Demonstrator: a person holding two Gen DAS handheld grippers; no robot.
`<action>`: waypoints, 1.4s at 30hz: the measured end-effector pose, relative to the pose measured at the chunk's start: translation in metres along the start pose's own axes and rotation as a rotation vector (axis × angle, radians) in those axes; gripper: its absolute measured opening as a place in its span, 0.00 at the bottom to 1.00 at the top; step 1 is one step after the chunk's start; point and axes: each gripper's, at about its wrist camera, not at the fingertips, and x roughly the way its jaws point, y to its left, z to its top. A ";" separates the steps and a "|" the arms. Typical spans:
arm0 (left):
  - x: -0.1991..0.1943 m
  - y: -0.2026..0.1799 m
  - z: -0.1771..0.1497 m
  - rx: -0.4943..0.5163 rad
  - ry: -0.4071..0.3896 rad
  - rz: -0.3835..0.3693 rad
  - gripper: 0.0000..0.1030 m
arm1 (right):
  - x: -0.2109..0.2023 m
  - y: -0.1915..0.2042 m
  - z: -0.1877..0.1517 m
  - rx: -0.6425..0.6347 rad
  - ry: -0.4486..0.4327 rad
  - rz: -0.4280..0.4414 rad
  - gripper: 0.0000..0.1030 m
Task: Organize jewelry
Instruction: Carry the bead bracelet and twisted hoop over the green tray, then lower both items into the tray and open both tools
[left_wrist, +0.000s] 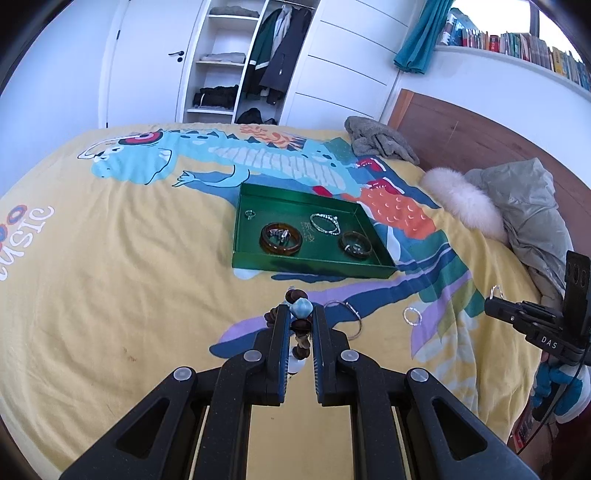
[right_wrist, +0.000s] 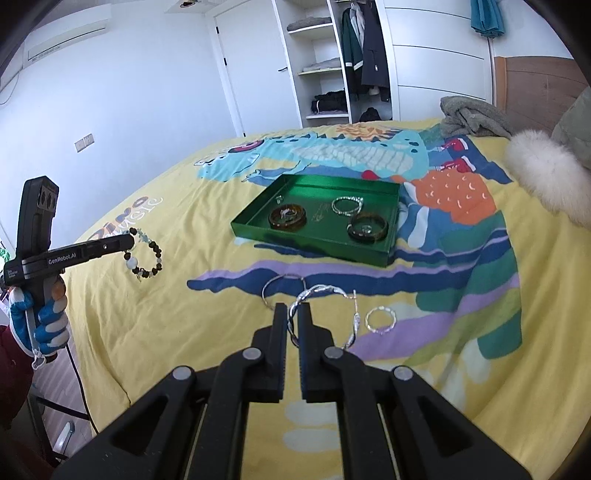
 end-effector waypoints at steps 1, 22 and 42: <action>0.004 0.000 0.007 0.000 -0.002 0.003 0.11 | 0.002 -0.001 0.007 0.001 -0.007 0.001 0.05; 0.221 0.010 0.158 0.019 0.065 0.121 0.11 | 0.217 -0.042 0.117 0.048 0.079 0.084 0.05; 0.336 0.029 0.152 -0.023 0.191 0.175 0.11 | 0.300 -0.058 0.090 0.040 0.204 0.105 0.05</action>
